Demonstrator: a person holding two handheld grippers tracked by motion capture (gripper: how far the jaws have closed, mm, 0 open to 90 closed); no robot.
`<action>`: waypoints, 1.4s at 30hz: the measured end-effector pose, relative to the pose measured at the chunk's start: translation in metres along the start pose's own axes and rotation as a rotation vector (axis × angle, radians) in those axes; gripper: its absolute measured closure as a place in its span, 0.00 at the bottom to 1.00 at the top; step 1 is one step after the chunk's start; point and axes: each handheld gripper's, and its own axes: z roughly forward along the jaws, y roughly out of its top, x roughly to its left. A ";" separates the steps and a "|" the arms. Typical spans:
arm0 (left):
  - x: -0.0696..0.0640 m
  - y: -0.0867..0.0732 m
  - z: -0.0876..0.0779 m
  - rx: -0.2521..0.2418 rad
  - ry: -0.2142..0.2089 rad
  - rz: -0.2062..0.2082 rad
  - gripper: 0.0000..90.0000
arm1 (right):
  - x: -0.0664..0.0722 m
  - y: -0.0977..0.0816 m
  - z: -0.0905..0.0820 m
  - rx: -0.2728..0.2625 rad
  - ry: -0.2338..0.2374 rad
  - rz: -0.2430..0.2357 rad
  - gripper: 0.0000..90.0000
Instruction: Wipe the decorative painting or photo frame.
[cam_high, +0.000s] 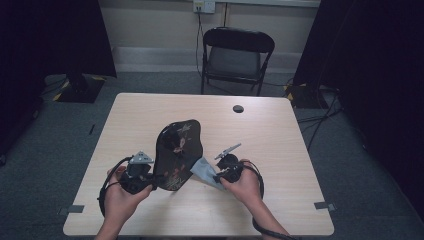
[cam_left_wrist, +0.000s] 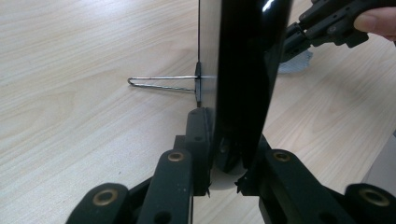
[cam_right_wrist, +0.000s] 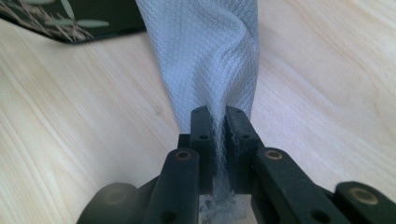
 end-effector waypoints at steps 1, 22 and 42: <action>0.000 0.000 0.000 0.000 0.001 0.001 0.88 | 0.000 -0.001 -0.001 -0.001 -0.002 0.000 0.93; -0.001 0.000 0.000 0.007 0.005 0.000 0.88 | 0.009 0.049 -0.121 -0.160 -0.056 -0.099 0.93; 0.000 0.001 -0.001 0.016 0.002 0.009 0.88 | 0.032 0.085 -0.122 -0.173 -0.050 -0.138 0.92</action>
